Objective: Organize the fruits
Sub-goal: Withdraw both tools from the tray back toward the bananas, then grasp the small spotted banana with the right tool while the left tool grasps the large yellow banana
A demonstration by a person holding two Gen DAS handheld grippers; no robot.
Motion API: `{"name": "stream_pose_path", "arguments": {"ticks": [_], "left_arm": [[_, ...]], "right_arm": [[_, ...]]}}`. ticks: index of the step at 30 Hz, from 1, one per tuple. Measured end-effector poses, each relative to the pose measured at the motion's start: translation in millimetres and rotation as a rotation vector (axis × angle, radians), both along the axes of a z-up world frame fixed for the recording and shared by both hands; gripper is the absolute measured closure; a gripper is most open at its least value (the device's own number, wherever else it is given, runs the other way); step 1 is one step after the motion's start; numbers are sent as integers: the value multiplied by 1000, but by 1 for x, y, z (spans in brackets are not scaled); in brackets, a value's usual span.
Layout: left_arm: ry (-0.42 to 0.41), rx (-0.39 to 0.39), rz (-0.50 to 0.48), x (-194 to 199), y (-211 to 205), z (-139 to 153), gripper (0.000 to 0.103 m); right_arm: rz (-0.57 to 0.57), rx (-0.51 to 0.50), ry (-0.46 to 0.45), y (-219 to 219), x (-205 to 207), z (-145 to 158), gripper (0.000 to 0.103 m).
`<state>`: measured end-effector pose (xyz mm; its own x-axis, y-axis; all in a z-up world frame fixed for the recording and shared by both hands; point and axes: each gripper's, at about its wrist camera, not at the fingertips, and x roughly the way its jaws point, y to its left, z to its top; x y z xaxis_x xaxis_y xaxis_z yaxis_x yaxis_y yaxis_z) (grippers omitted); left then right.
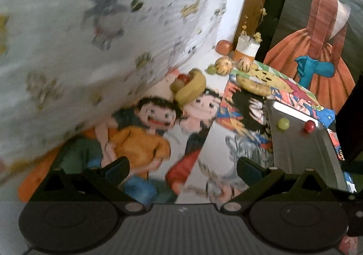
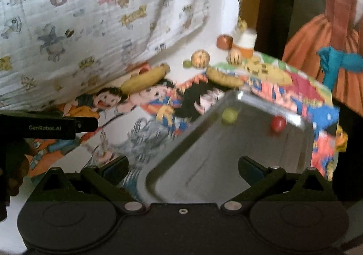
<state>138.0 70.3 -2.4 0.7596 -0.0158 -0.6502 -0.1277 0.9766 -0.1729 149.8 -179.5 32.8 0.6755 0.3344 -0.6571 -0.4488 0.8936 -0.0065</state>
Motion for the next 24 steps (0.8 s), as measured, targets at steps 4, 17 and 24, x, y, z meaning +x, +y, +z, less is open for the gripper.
{"name": "stream_pose_path", "arguments": {"ticks": [4, 17, 24], "left_arm": [[-31, 31, -22, 20, -1, 9, 0], [-120, 143, -133, 88, -9, 15, 0], [-148, 197, -186, 119, -14, 7, 0]], "right_arm": [[56, -21, -46, 0, 21, 12, 1], [305, -55, -160, -9, 123, 32, 1], [452, -98, -140, 1, 183, 17, 1]]}}
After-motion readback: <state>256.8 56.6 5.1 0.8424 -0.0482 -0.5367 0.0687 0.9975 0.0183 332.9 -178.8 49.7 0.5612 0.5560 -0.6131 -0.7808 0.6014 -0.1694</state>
